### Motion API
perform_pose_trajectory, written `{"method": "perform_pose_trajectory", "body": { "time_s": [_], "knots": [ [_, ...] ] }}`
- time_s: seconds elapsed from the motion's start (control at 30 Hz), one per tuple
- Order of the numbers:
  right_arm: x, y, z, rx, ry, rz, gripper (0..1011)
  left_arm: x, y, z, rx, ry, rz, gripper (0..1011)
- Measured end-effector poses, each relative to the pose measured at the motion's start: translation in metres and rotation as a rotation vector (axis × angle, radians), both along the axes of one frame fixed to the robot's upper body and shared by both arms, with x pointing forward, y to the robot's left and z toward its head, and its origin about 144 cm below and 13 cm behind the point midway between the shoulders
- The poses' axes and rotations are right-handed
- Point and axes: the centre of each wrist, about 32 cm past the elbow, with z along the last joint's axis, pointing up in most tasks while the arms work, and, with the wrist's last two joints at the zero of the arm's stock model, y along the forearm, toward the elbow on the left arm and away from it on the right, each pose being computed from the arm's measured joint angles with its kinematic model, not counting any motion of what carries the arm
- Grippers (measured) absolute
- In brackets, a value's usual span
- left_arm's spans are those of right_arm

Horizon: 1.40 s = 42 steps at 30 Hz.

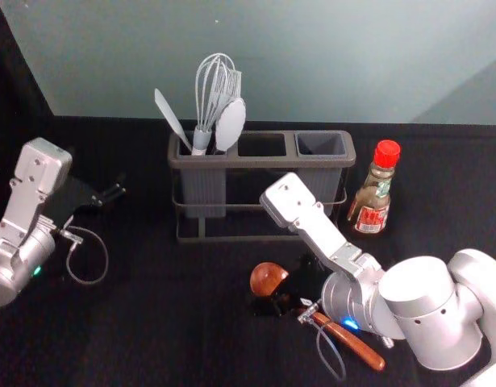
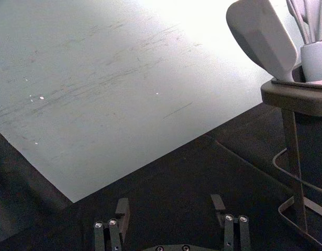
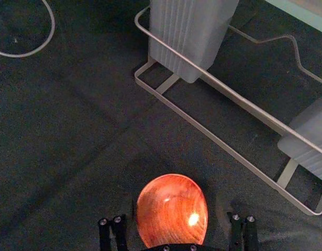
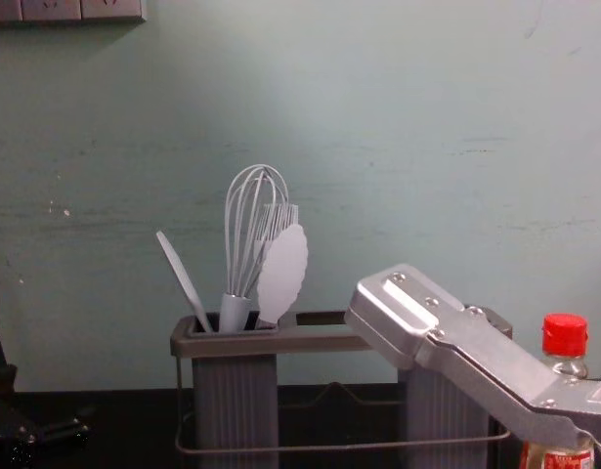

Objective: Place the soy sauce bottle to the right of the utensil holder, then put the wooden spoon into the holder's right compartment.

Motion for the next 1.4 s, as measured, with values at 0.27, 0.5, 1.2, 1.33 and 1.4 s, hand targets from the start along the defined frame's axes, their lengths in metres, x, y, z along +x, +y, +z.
{"method": "perform_pose_trajectory", "body": {
  "time_s": [0.27, 0.5, 1.2, 1.33, 1.4],
  "knots": [
    [0.0025, 0.0007, -0.0041, -0.010, 0.011, -0.002, 1003, 0.0000, 0.0000, 0.0000, 0.000, 0.000, 0.000, 1011],
    [0.0042, 0.0013, -0.0060, -0.005, 0.015, 0.001, 1003, 0.0000, 0.0000, 0.0000, 0.000, 0.000, 0.000, 1011],
    [0.0078, 0.0038, -0.0092, 0.000, 0.029, 0.000, 841, 0.0000, 0.0000, 0.0000, 0.000, 0.000, 0.000, 1011],
    [0.0051, -0.0001, -0.0059, -0.003, 0.021, -0.008, 839, 0.0000, 0.0000, 0.0000, 0.000, 0.000, 0.000, 1011],
    [0.0026, -0.0030, -0.0019, -0.002, 0.010, -0.012, 839, 0.0000, 0.0000, 0.0000, 0.000, 0.000, 0.000, 1011]
  ]
}}
